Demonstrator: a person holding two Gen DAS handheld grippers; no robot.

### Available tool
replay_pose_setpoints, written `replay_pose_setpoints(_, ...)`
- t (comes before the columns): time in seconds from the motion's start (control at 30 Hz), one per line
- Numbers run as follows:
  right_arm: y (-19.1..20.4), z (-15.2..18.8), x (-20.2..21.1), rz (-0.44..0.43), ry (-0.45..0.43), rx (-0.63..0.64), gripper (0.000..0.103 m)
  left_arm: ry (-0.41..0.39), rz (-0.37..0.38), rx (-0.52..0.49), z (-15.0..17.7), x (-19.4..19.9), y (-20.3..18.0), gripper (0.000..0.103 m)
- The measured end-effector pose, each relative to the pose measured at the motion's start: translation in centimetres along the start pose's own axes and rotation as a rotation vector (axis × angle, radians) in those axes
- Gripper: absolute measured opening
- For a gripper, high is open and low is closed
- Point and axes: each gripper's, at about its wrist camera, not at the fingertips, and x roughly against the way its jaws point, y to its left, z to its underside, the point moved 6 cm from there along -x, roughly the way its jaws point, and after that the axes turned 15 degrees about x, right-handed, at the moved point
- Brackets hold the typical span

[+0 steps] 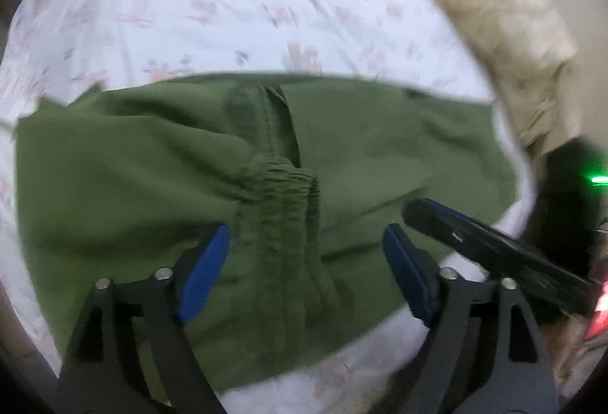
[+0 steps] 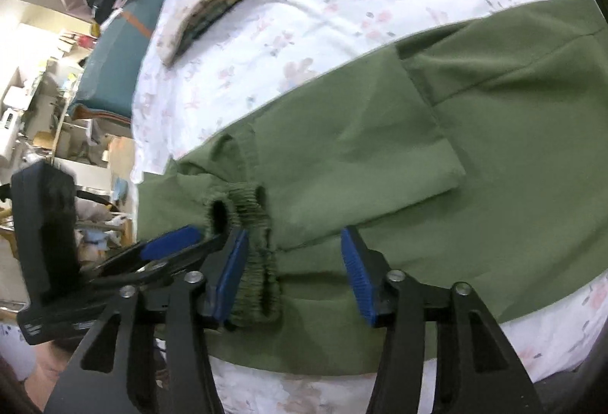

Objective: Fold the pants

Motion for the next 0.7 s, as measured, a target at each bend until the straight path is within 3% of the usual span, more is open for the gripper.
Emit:
replay_pose_setpoints(0.03,0.4,-0.2,0.2,-0.001,-0.024,0.012,0.055,-0.047,-0.006,0.012,-0.6,1.9,1.5,0.084)
replay_pose_setpoints(0.13,2.2,-1.1,0.5,-0.021,-0.070,0.080,0.055,-0.213,-0.202,0.065,-3.1,5.9,7.8,0.084)
replay_pose_setpoints(0.17,3.2,-1.2,0.2,-0.028,-0.070,0.120,0.055,-0.271,-0.299,0.082,-4.1,6.9,10.1,0.084)
replay_pose_setpoints(0.23,4.9,-1.4,-1.3,-0.048,-0.036,0.171,0.055,-0.330,-0.448,0.115,-5.4,7.6,13.8,0.082)
replay_pose_setpoints(0.27,5.7,-1.4,-2.2,-0.055,-0.011,0.191,0.052,-0.338,-0.478,0.135,-6.0,7.4,15.3,0.082)
replay_pose_setpoints(0.3,6.7,-1.4,-3.4,-0.060,0.021,0.225,0.050,-0.326,-0.488,0.158,-6.5,6.6,16.5,0.081)
replay_pose_setpoints(0.37,8.6,-1.4,-5.5,-0.068,0.056,0.292,0.030,-0.272,-0.454,0.189,-7.3,4.3,18.3,0.058)
replay_pose_setpoints(0.4,9.1,-1.5,-6.3,-0.059,0.069,0.314,0.030,-0.248,-0.420,0.203,-7.7,3.0,19.0,0.042)
replay_pose_setpoints(0.43,9.2,-1.5,-7.5,-0.015,0.087,0.342,0.030,-0.239,-0.400,0.215,-8.2,2.1,19.0,0.034)
replay_pose_setpoints(0.5,8.4,-1.3,-9.5,0.066,0.115,0.354,0.027,-0.244,-0.403,0.195,-8.9,0.8,19.0,0.033)
replay_pose_setpoints(0.53,7.3,-1.1,-10.5,0.123,0.137,0.352,0.015,-0.250,-0.423,0.167,-9.2,0.5,18.3,0.033)
replay_pose_setpoints(0.57,6.1,-0.9,-11.2,0.166,0.154,0.339,0.015,-0.250,-0.438,0.154,-9.5,0.0,18.3,0.034)
replay_pose_setpoints(0.7,4.9,-1.0,-10.8,0.120,0.145,0.285,0.023,-0.233,-0.416,0.215,-10.1,0.0,18.6,0.034)
